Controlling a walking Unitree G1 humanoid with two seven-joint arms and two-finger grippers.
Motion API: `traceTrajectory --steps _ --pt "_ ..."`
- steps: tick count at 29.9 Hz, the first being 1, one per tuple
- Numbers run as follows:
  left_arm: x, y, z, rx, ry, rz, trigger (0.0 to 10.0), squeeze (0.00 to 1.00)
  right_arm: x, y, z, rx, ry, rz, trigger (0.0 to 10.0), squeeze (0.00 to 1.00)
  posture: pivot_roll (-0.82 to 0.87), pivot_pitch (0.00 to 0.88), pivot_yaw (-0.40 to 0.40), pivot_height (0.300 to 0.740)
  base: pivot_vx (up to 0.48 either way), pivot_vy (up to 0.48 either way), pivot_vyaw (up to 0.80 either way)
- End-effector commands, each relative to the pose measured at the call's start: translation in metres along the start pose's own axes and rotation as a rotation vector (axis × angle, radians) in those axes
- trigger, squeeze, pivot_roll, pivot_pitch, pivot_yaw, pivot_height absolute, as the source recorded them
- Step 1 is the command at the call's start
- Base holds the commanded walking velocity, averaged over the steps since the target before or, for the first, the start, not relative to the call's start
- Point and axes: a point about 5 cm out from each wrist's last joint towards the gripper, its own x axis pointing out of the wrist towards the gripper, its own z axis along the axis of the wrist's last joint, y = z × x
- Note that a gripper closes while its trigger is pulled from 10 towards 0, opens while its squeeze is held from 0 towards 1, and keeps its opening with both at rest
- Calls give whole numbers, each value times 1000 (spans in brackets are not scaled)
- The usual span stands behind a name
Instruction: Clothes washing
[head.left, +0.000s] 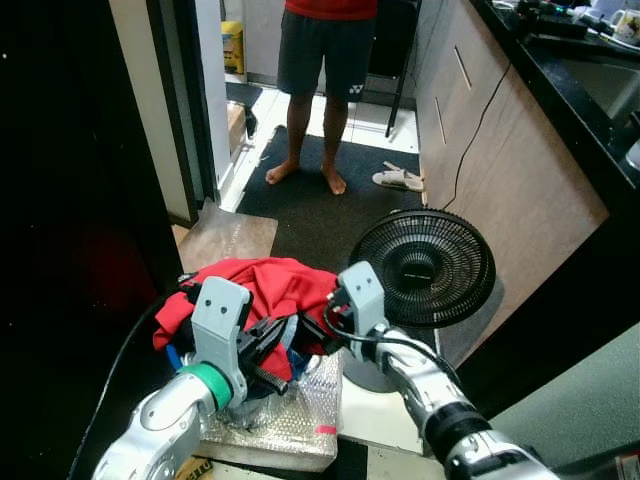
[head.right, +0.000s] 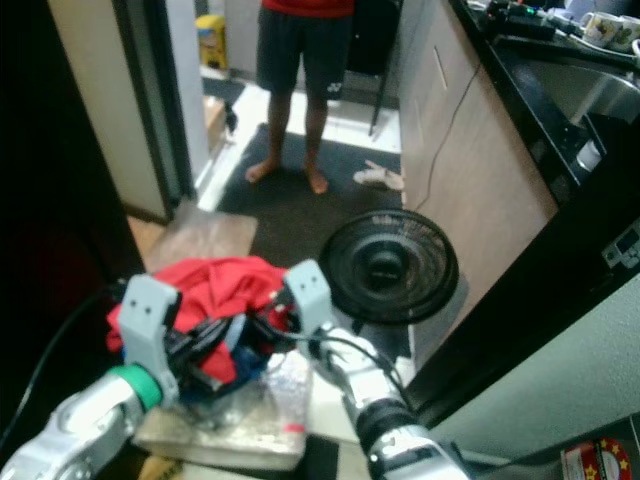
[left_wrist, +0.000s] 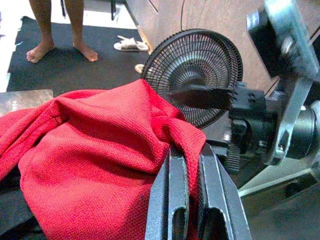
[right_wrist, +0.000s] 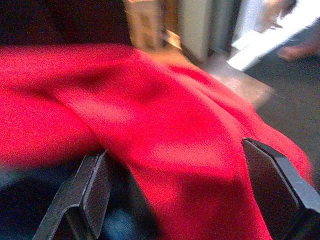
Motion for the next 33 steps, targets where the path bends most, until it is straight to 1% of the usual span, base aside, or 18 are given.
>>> traceTrajectory --steps 1,2,3,4,5,6,9,10,11,12,13,14,16,17,21,25,33 --pt "1 -6 5 10 -24 -28 10000 0 2 6 -2 45 4 52 10000 0 113 102 -53 740 0 0 0" --pt "1 -6 5 10 -25 -29 10000 0 5 12 0 35 -2 91 10000 0 113 102 -53 740 0 0 0" --pt "1 -5 5 12 -25 -29 10000 0 9 16 2 -27 6 79 10000 0 111 95 -54 740 0 0 0" --pt "1 -5 5 12 -25 -29 10000 0 9 16 2 -27 6 79 10000 0 111 95 -54 740 0 0 0" --pt "2 -5 5 12 -24 -28 10000 0 12 17 4 -73 10 62 10000 0 111 95 -54 740 0 0 0" --pt "2 -5 5 13 -24 -28 10000 0 14 16 7 -144 18 20 7882 0 111 90 -54 740 0 0 0" --pt "2 -5 5 13 -24 -28 10000 0 14 16 7 -144 18 20 7882 0 111 90 -54 740 0 0 0" --pt "2 -5 5 13 -24 -28 10000 0 16 10 12 -218 20 -51 7647 0 112 86 -54 740 0 0 0" --pt "2 -5 5 13 -24 -28 10000 0 16 10 12 -218 20 -51 7647 0 112 86 -54 740 0 0 0" --pt "2 -6 4 13 -24 -28 10000 0 17 2 19 -297 20 -132 4745 0 112 86 -55 740 0 0 0" --pt "2 -6 4 13 -24 -28 10000 0 17 2 19 -297 20 -132 4745 0 112 86 -55 740 0 0 0" --pt "2 -5 4 14 -24 -28 10000 0 16 -7 26 -360 19 -207 4118 0 113 85 -55 740 0 0 0" --pt "2 -5 4 14 -24 -28 10000 0 16 -7 26 -360 19 -207 4118 0 113 85 -55 740 0 0 0" --pt "3 -5 4 14 -23 -26 10000 0 16 -13 32 -391 9 -251 0 0 112 84 -57 740 0 0 0" --pt "3 -5 4 15 -22 -23 10000 0 14 -19 38 -400 -9 -285 0 0 111 83 -56 740 0 0 0" --pt "3 -4 3 15 -19 -21 10000 0 13 -18 39 -331 -43 -246 0 0 107 85 -53 740 0 0 0" --pt "4 -3 3 17 -17 -21 10000 0 13 -18 46 -294 -110 -267 0 0 103 85 -46 740 0 0 0"
